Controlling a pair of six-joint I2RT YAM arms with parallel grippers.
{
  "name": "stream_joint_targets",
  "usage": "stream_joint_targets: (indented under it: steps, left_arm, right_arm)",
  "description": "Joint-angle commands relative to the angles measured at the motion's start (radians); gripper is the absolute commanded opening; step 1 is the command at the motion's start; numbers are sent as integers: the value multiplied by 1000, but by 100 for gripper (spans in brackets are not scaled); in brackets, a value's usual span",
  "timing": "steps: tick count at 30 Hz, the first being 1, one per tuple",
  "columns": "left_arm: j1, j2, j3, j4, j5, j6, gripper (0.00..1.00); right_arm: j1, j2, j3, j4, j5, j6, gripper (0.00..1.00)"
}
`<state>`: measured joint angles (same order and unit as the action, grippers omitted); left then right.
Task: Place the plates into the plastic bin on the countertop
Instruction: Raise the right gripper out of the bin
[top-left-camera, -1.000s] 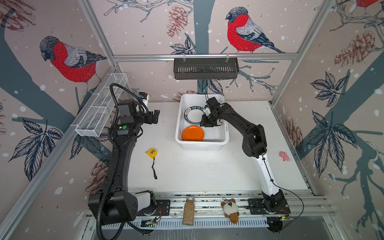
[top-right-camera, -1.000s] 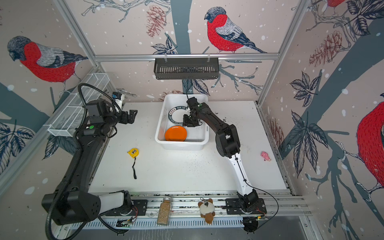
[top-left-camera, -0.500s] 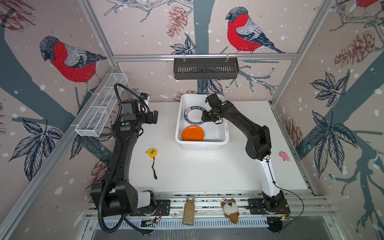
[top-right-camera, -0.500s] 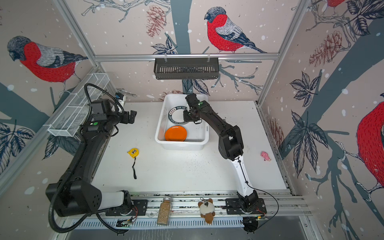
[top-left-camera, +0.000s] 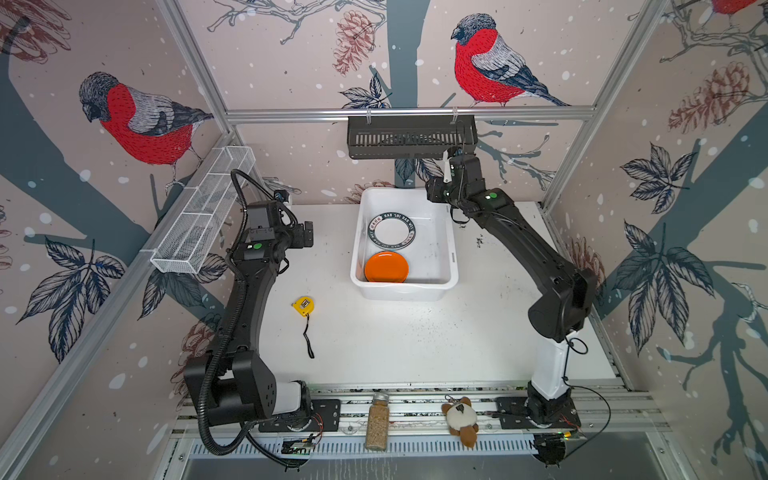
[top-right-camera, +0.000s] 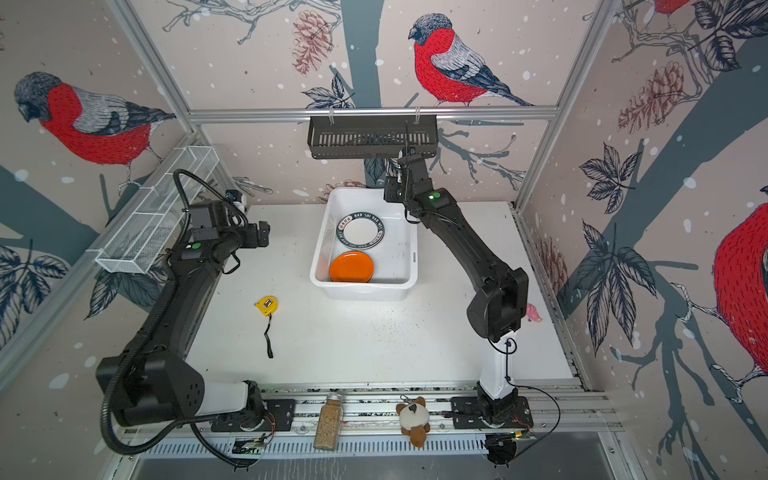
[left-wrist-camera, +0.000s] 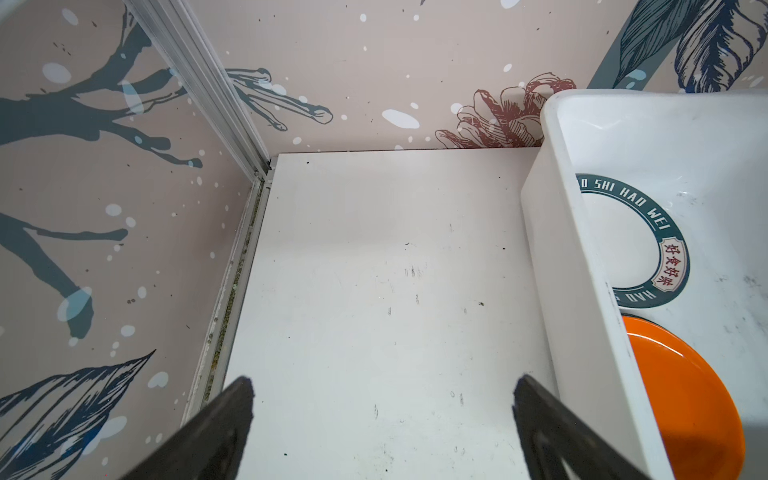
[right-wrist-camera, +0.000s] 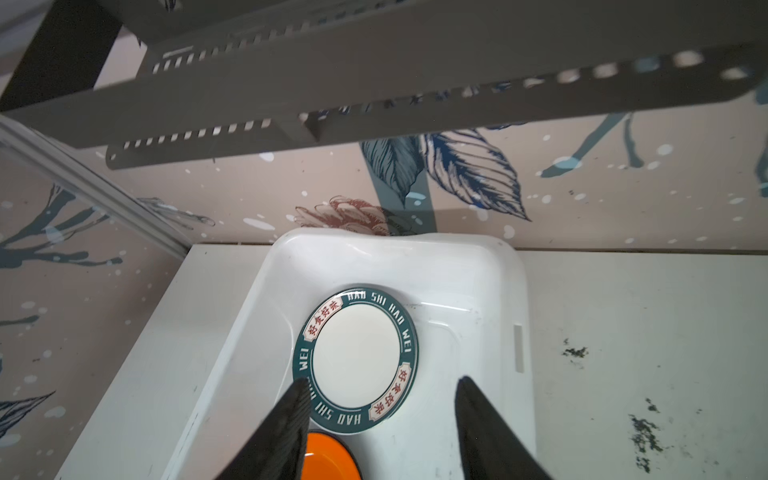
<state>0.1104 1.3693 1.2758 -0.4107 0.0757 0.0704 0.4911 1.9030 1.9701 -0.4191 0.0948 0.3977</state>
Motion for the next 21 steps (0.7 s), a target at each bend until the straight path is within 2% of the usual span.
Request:
stream_joint_targets:
  steps: [1, 3, 4, 5, 6, 7, 13, 17, 21]
  left_arm:
    - [-1, 2, 5, 20, -8, -94, 97]
    - [-2, -6, -4, 37, -7, -112, 97]
    - [-1, -14, -15, 50, -8, -113, 97]
    - [-3, -21, -22, 63, -14, -107, 97]
    - [-3, -26, -28, 72, -22, -105, 97]
    - [-3, -29, -30, 74, -32, -104, 97]
    - [-2, -52, -54, 102, -31, -106, 97]
    - [-3, -83, -101, 160, -32, -95, 97]
    - [-3, -117, -166, 210, -13, -71, 97]
  right_arm:
    - [-10, -119, -154, 149, 44, 7, 60]
    - [-14, -210, -281, 214, 60, 10, 64]
    - [-15, -255, -351, 254, 74, 11, 70]
    - [-18, -299, -413, 285, 84, 15, 79]
    - [-23, -331, -461, 316, 80, 16, 96]
    - [-27, -366, -507, 336, 79, 14, 100]
    - [-74, -522, -728, 427, 60, 24, 100]
    - [-128, -576, -808, 440, 21, 61, 100]
    - [-155, -630, -903, 479, 43, 43, 100]
